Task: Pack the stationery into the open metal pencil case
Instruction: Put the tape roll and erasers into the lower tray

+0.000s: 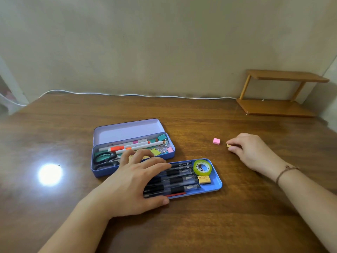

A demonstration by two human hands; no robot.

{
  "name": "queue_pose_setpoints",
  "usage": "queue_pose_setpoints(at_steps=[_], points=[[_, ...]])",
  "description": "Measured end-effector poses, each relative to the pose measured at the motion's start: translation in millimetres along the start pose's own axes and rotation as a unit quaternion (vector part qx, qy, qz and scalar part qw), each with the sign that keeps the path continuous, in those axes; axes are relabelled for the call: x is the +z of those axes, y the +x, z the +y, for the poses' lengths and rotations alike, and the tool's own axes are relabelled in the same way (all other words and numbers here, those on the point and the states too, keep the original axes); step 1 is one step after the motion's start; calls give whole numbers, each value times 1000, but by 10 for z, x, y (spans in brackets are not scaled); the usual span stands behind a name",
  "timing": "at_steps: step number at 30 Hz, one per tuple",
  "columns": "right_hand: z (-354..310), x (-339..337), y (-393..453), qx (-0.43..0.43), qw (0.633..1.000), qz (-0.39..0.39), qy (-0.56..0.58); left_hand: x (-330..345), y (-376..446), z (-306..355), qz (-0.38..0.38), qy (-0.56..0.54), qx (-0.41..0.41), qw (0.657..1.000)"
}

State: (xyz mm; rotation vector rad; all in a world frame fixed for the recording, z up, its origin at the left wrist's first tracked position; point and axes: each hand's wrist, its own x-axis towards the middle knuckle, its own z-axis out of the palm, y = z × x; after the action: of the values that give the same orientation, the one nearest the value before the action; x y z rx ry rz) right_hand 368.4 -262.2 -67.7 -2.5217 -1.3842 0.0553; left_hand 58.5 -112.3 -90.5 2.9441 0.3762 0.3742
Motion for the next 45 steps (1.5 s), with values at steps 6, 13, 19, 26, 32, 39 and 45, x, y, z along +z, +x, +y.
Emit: queue_pose_setpoints(at_steps=[6,13,19,26,32,39,45], points=[[-340,-141,-612,-76,968,-39,238,3,9,-6,-9,3,1,1000],[-542,33,-815,-41,972,-16,233,-12,-3,-5,-13,0,-3,1000],[-519,149,-788,-50,982,35,177,-17,5,-9,-17,2,-2,1000],[-481,43,-665,-58,986,-33,152,-13,2,1,-11,2,-3,1000],[-267,2,195,-19,998,22,48,-8,5,12,-8,3,-1,1000],[-285,90,189,-56,996,60,38,-30,-15,2,-11,1,0,1000],[-550,-52,-691,-169,955,-17,242,-36,-1,19,-15,8,1,1000]])
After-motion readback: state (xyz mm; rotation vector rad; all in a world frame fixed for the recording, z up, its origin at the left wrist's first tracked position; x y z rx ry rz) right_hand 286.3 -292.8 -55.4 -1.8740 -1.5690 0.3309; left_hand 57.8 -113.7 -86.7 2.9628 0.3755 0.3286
